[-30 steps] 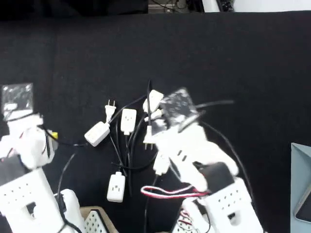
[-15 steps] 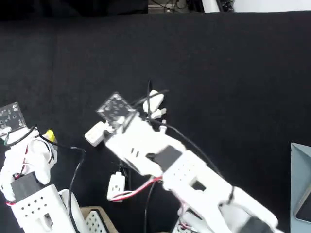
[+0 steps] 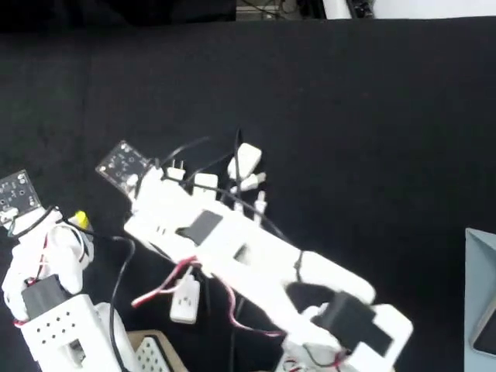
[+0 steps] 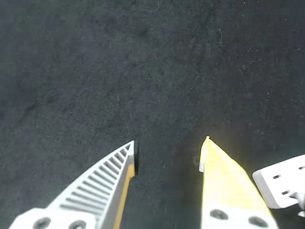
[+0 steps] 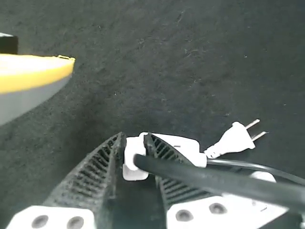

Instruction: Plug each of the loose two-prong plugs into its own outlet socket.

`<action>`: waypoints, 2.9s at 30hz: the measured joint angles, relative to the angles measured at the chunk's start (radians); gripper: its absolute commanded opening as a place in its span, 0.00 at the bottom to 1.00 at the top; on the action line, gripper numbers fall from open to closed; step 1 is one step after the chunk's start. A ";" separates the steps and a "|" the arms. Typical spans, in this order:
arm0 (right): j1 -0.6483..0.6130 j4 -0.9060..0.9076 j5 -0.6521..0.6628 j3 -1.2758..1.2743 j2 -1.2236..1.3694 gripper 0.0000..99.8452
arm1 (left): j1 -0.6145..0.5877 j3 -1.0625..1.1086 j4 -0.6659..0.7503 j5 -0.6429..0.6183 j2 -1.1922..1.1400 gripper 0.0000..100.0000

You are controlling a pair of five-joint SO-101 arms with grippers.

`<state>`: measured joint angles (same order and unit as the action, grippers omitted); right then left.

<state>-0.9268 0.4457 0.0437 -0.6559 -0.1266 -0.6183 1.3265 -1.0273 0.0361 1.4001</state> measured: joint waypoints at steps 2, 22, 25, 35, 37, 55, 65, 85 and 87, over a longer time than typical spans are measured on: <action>0.000 0.000 -0.002 0.008 0.031 0.01 | 0.000 0.000 0.000 0.000 0.000 0.22; 0.014 -0.003 -0.006 0.072 0.172 0.01 | 0.000 0.000 0.003 0.000 0.000 0.22; 0.014 -0.006 -0.006 0.078 0.172 0.01 | 0.000 0.000 0.003 0.000 0.000 0.22; 0.020 -0.009 -0.006 0.080 0.178 0.01 | 0.000 0.000 0.003 0.000 0.000 0.22; 0.028 -0.015 -0.006 0.080 0.178 0.01 | 0.000 0.000 0.003 0.000 0.000 0.22; 0.051 -0.060 -0.006 0.081 0.206 0.01 | 0.000 0.000 0.003 0.000 0.000 0.22; 0.046 -0.052 -0.006 0.081 0.201 0.01 | 0.000 0.000 0.003 0.000 0.000 0.22; 0.015 -0.048 -0.006 0.032 0.203 0.01 | 0.000 0.000 0.003 0.000 0.000 0.22; 0.015 -0.048 0.006 0.032 0.203 0.01 | 0.000 0.000 0.003 0.000 0.000 0.22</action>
<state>-0.9114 0.3982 0.0499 -0.6237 0.0760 -0.6183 1.3265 -1.0242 0.0361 1.4001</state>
